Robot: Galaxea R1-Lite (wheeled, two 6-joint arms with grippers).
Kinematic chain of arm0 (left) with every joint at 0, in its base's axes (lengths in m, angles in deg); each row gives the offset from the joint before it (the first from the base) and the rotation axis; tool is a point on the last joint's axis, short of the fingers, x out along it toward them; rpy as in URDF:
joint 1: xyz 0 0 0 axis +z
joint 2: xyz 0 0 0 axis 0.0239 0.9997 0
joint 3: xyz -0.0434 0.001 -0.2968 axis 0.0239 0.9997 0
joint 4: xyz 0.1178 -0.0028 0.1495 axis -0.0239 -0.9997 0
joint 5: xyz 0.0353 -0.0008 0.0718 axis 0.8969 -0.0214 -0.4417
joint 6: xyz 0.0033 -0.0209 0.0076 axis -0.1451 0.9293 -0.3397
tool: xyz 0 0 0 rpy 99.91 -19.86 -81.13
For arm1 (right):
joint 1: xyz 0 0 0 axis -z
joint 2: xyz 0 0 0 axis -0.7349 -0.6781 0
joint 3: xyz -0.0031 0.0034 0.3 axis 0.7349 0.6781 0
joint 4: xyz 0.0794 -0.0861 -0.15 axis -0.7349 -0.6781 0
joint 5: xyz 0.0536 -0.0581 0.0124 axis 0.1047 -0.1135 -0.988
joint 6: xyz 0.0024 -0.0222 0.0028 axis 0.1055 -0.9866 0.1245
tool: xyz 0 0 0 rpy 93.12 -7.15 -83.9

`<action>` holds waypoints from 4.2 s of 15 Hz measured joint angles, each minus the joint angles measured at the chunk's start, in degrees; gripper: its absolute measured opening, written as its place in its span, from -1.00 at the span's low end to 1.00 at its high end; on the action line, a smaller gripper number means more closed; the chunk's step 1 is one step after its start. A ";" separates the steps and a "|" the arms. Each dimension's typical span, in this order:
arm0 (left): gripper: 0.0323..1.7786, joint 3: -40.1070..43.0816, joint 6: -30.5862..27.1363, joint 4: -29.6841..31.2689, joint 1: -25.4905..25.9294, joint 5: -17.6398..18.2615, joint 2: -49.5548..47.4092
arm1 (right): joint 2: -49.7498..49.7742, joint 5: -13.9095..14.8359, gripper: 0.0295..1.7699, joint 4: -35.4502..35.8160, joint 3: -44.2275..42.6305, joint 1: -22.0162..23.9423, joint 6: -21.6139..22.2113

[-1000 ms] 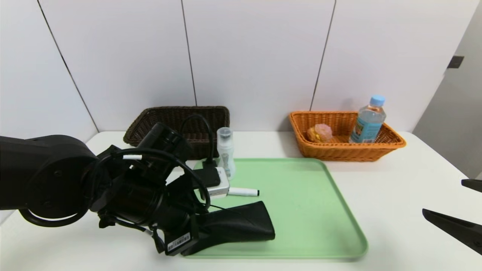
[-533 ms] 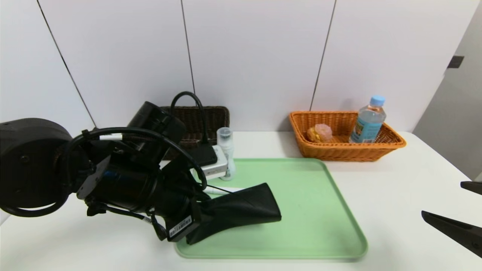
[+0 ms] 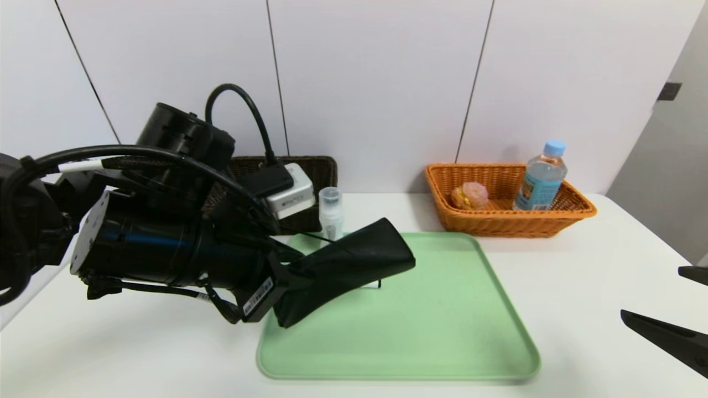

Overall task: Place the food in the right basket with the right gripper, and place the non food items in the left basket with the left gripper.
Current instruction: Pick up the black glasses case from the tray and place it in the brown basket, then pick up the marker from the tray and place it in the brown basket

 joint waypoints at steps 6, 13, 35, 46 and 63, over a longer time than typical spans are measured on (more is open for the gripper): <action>-0.47 -2.13 6.75 14.35 6.79 -0.09 0.33 | 0.33 0.20 0.93 0.22 0.85 0.07 0.00; -0.49 -4.47 6.88 29.45 20.13 -0.38 8.00 | 0.41 0.26 0.93 0.22 1.16 0.02 -0.11; -0.37 -6.27 11.45 42.92 31.27 -7.72 28.04 | -0.52 0.24 0.93 0.24 0.63 0.09 0.06; 0.60 -10.20 11.52 46.76 32.61 -4.41 23.71 | 0.33 0.39 0.93 0.22 0.90 0.11 0.05; 0.88 12.73 -7.85 29.31 9.65 2.38 2.29 | 1.93 0.02 0.93 0.24 0.50 0.11 0.35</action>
